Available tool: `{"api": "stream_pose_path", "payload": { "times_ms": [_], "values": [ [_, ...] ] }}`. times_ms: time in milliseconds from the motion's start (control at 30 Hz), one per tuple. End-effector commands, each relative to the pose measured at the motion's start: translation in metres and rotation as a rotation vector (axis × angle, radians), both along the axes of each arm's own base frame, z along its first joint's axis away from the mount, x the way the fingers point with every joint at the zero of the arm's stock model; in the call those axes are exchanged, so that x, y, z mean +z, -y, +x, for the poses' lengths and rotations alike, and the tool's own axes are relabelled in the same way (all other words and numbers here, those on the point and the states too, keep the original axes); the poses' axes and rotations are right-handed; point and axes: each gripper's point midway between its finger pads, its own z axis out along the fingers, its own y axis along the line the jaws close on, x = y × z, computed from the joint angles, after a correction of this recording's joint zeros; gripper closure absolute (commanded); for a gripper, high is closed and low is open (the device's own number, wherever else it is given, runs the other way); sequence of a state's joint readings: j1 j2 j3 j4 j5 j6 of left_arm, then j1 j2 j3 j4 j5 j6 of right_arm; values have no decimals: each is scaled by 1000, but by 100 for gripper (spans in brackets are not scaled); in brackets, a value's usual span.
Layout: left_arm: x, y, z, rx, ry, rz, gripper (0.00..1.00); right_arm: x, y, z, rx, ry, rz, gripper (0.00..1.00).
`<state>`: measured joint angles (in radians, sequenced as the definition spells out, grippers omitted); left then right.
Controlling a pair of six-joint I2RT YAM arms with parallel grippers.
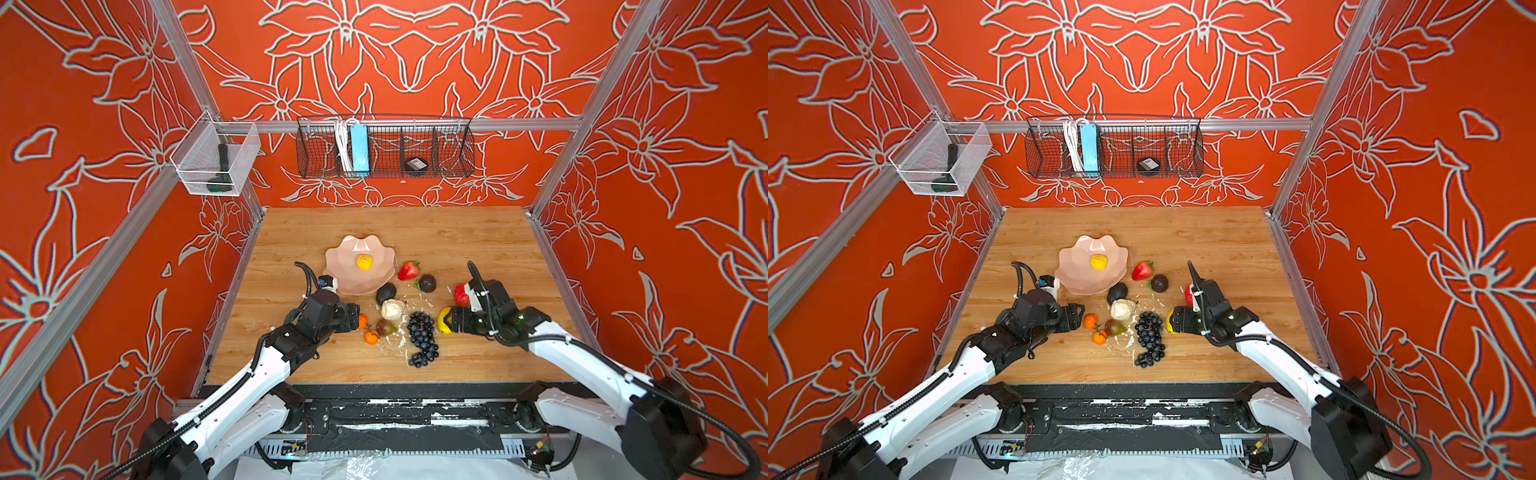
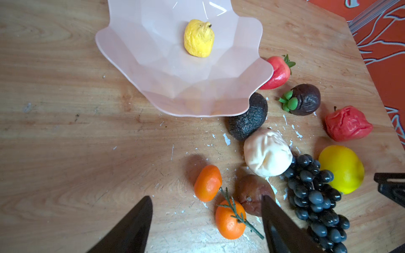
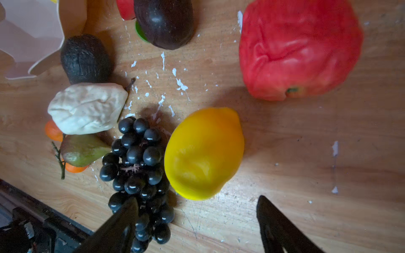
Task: Arrange fruit in a fruit bowl
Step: Pick up the fruit from the center of the table.
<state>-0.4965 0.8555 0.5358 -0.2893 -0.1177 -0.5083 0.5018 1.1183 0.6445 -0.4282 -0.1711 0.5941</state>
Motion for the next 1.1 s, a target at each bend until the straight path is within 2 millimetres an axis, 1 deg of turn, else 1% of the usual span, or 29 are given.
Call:
{"api": "stream_pose_path", "payload": {
  "times_ms": [0, 200, 367, 433, 600, 767, 900, 1067],
  "values": [
    [6, 3, 6, -11, 54, -15, 21, -1, 0, 11, -32, 1, -60, 15],
    [4, 2, 5, -9, 57, -10, 21, -11, 9, 14, -39, -26, -185, 15],
    [3, 1, 5, -4, 57, -8, 21, -21, 3, 15, -14, -47, -230, 16],
    [3, 0, 5, -2, 57, -5, 21, -28, 7, 13, -15, -64, -287, 15],
    [1, 0, 6, 0, 53, -2, 21, -41, 15, 9, -10, -89, -339, 14],
    [-1, 1, 6, 0, 48, 0, 21, -42, 25, 6, -19, -80, -381, 14],
    [-2, 1, 7, 1, 42, 1, 21, -44, 27, 4, -9, -71, -383, 19],
    [-3, 1, 7, 1, 41, 3, 20, -49, 29, 5, -19, -69, -397, 20]
  ]
}}
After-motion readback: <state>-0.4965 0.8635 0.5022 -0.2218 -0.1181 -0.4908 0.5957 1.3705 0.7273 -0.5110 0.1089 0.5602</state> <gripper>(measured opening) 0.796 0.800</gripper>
